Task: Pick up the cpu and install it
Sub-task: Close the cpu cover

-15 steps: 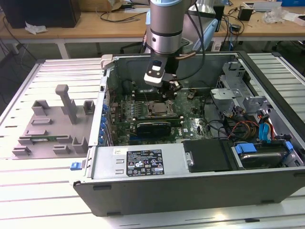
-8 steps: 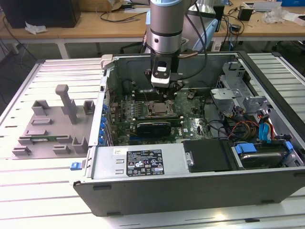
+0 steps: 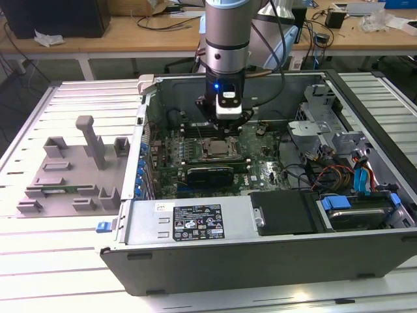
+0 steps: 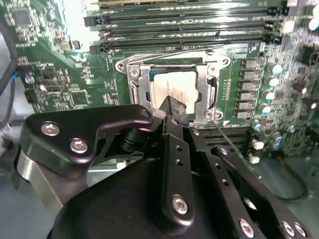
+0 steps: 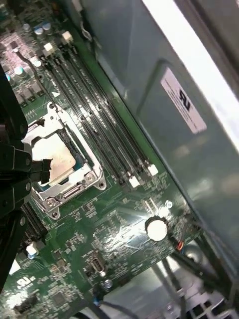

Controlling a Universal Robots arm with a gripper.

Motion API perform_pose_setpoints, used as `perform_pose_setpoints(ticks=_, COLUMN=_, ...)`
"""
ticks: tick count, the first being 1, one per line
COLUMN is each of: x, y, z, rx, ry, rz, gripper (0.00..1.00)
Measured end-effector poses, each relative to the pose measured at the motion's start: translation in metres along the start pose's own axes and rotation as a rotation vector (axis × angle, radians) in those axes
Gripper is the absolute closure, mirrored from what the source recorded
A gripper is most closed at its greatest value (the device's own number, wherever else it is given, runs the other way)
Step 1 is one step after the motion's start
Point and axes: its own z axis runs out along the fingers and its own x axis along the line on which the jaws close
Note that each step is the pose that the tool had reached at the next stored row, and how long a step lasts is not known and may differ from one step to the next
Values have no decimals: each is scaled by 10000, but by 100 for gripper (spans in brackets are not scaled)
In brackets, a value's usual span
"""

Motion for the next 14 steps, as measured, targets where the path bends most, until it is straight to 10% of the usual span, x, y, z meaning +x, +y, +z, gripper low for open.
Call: perform_pose_setpoints(ticks=14, x=0, y=0, z=1, rx=9, ry=12, rz=-3741, gripper=89)
